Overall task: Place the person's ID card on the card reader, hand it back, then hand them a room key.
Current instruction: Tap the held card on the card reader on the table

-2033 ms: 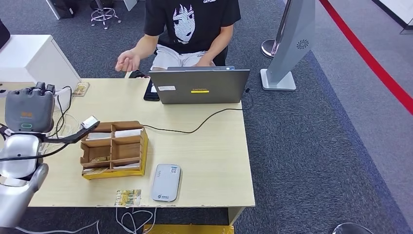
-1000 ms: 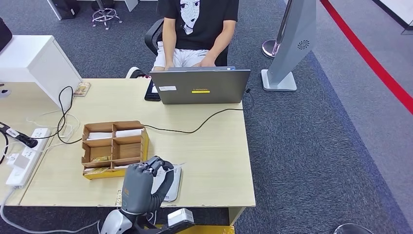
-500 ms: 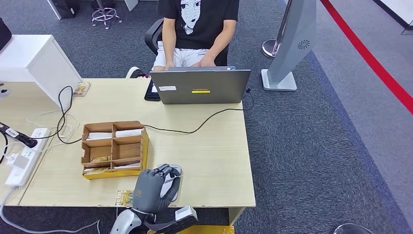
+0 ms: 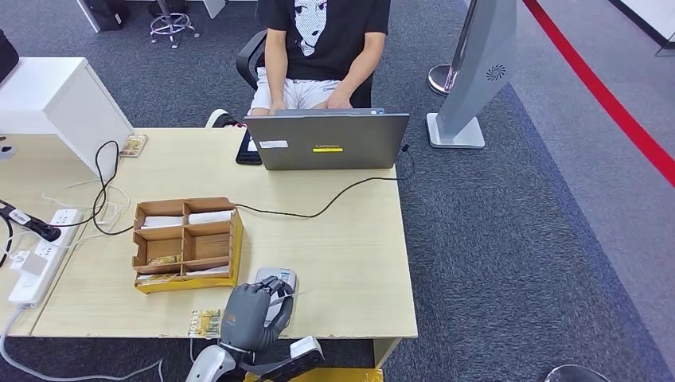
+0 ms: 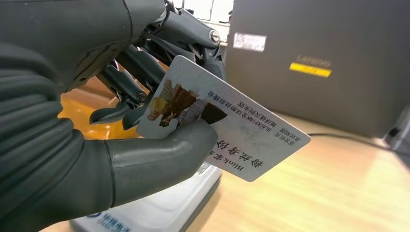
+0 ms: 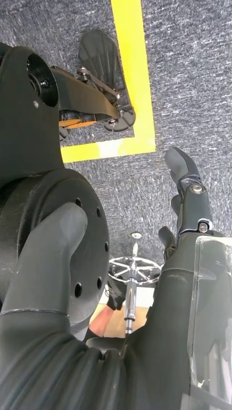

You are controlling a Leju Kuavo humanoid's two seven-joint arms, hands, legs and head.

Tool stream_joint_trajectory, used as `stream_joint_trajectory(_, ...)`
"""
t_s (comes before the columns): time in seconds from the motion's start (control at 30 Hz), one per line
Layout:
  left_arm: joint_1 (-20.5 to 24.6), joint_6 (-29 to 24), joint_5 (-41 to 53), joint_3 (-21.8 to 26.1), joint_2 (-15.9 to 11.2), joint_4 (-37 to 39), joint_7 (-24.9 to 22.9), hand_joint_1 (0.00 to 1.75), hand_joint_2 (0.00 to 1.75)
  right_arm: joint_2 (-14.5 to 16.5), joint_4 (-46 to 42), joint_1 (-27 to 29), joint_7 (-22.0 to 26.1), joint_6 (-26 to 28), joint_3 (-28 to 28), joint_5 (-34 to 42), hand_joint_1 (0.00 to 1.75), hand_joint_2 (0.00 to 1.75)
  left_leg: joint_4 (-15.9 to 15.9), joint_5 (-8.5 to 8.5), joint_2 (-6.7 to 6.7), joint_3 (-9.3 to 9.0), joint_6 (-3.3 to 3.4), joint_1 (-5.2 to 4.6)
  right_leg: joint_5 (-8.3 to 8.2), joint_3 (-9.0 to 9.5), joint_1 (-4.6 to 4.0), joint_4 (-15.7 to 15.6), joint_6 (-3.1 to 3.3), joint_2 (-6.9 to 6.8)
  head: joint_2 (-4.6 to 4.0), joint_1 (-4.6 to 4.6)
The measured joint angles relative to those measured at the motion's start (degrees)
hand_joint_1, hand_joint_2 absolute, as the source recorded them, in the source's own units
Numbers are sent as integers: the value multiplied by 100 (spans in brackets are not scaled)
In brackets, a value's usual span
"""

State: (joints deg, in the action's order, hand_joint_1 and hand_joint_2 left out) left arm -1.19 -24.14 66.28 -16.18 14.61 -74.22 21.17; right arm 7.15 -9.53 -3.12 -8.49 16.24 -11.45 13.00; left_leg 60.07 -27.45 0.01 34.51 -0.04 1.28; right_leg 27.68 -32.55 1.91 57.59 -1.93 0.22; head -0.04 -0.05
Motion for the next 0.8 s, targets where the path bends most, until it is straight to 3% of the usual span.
stream_joint_trajectory(0.33,84,-310,495,305,58,674,46,175,175,5,0,4,28,1,76,44,0,175,0,0,-1,2,0,0,0,1,0,1,0,0,0,-1)
stream_joint_trajectory(0.67,-670,-354,526,420,56,-1012,-79,175,175,24,0,20,26,36,172,122,0,175,0,-3,-3,6,-1,1,5,1,0,3,-3,-4,0,-1)
stream_joint_trajectory(0.8,-830,-348,592,537,74,-1291,-143,175,175,39,0,22,69,58,216,120,0,175,-1,-3,-3,5,-1,1,6,1,0,3,-3,-4,0,1)
